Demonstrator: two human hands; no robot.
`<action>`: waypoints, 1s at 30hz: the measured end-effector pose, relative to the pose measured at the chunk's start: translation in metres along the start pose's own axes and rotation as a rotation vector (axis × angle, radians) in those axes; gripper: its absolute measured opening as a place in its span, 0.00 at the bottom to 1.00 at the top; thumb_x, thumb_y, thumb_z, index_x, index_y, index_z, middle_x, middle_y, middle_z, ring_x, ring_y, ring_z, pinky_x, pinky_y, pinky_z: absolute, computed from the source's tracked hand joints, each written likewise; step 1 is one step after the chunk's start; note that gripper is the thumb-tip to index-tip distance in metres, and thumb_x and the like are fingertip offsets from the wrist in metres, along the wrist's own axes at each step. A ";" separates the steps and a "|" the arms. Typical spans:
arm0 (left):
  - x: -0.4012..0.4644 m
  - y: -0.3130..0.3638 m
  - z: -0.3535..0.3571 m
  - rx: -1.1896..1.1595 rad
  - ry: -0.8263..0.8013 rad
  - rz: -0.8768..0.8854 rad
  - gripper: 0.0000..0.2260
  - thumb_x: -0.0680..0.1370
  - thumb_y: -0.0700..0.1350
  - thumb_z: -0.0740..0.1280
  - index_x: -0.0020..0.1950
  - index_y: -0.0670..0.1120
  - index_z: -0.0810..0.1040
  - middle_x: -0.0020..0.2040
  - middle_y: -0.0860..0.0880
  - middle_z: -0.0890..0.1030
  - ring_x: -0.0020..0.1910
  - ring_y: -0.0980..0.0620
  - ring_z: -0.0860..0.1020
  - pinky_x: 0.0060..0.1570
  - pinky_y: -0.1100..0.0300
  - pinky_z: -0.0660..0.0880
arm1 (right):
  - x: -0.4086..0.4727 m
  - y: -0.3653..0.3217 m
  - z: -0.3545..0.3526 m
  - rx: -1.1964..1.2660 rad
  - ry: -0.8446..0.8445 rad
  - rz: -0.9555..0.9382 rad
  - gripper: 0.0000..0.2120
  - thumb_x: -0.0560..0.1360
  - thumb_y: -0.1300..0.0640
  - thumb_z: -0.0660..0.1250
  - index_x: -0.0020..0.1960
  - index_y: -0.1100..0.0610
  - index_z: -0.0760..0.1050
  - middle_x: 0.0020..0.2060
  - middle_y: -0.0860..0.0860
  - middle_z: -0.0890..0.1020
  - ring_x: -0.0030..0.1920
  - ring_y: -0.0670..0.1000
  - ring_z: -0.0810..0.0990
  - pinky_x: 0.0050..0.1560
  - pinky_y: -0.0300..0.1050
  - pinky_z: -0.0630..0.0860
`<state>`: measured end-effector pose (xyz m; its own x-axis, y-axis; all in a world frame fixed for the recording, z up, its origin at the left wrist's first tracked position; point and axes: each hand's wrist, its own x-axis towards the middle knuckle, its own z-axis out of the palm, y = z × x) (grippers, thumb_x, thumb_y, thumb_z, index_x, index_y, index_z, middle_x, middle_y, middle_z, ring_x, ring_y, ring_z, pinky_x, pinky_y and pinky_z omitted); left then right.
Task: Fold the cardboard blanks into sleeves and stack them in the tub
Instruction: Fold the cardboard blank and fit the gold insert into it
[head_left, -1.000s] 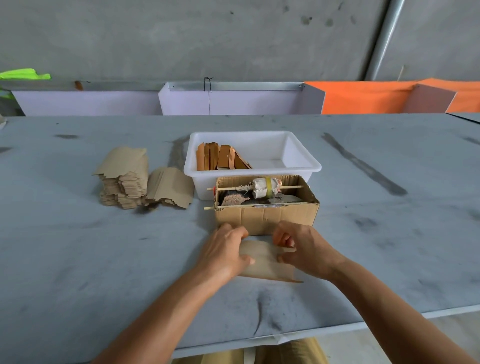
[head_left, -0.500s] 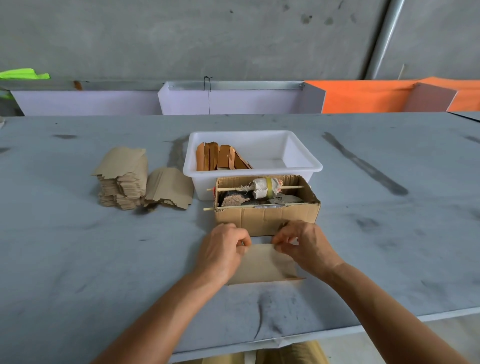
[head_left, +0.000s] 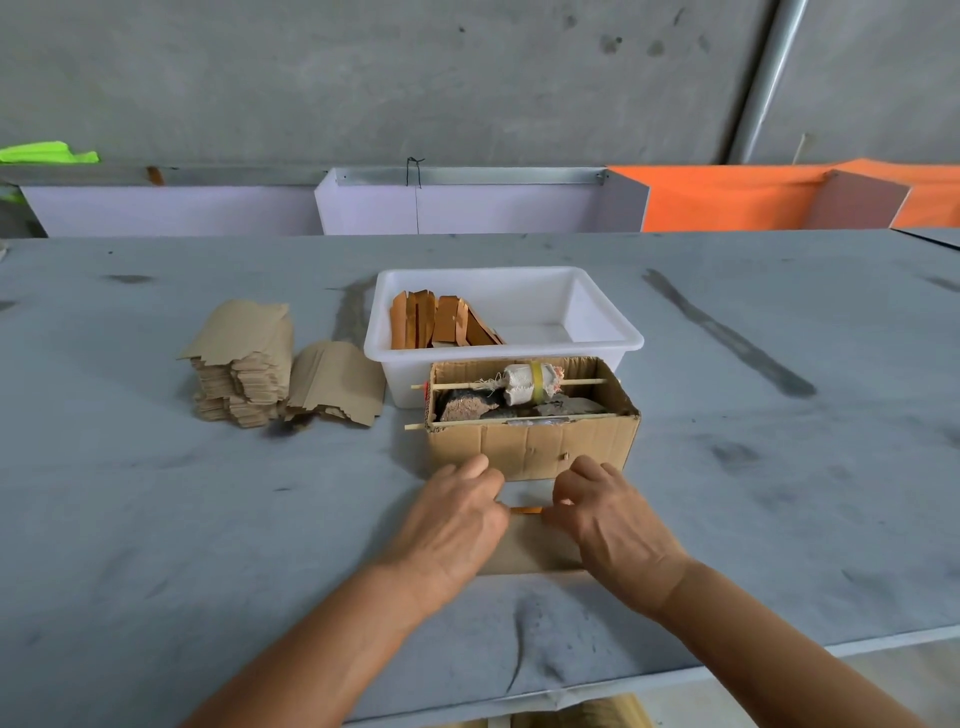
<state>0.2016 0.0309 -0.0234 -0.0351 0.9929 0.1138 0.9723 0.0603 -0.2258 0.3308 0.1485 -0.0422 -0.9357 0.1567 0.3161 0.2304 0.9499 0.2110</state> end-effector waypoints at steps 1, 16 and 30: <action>0.001 0.001 0.004 -0.019 -0.044 -0.045 0.04 0.72 0.40 0.67 0.43 0.45 0.81 0.44 0.48 0.77 0.52 0.48 0.73 0.40 0.59 0.64 | -0.001 -0.001 0.001 -0.007 -0.018 0.021 0.10 0.57 0.65 0.76 0.30 0.50 0.81 0.29 0.48 0.76 0.33 0.50 0.75 0.29 0.41 0.72; -0.004 0.012 0.023 -0.056 0.028 -0.209 0.14 0.82 0.39 0.50 0.58 0.42 0.74 0.56 0.46 0.69 0.59 0.47 0.65 0.45 0.54 0.55 | -0.009 -0.005 0.003 0.091 0.022 0.179 0.13 0.58 0.66 0.74 0.38 0.51 0.83 0.33 0.50 0.77 0.34 0.52 0.75 0.30 0.44 0.71; -0.043 -0.006 0.029 -0.643 0.240 -0.270 0.20 0.71 0.59 0.69 0.58 0.50 0.80 0.56 0.55 0.74 0.58 0.58 0.70 0.59 0.66 0.66 | -0.021 0.005 0.012 0.425 -0.004 0.390 0.14 0.74 0.68 0.65 0.52 0.55 0.83 0.50 0.48 0.81 0.52 0.53 0.74 0.53 0.47 0.74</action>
<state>0.1909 -0.0094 -0.0548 -0.3129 0.8976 0.3104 0.8830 0.1545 0.4433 0.3487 0.1529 -0.0589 -0.8040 0.5176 0.2926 0.4318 0.8466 -0.3111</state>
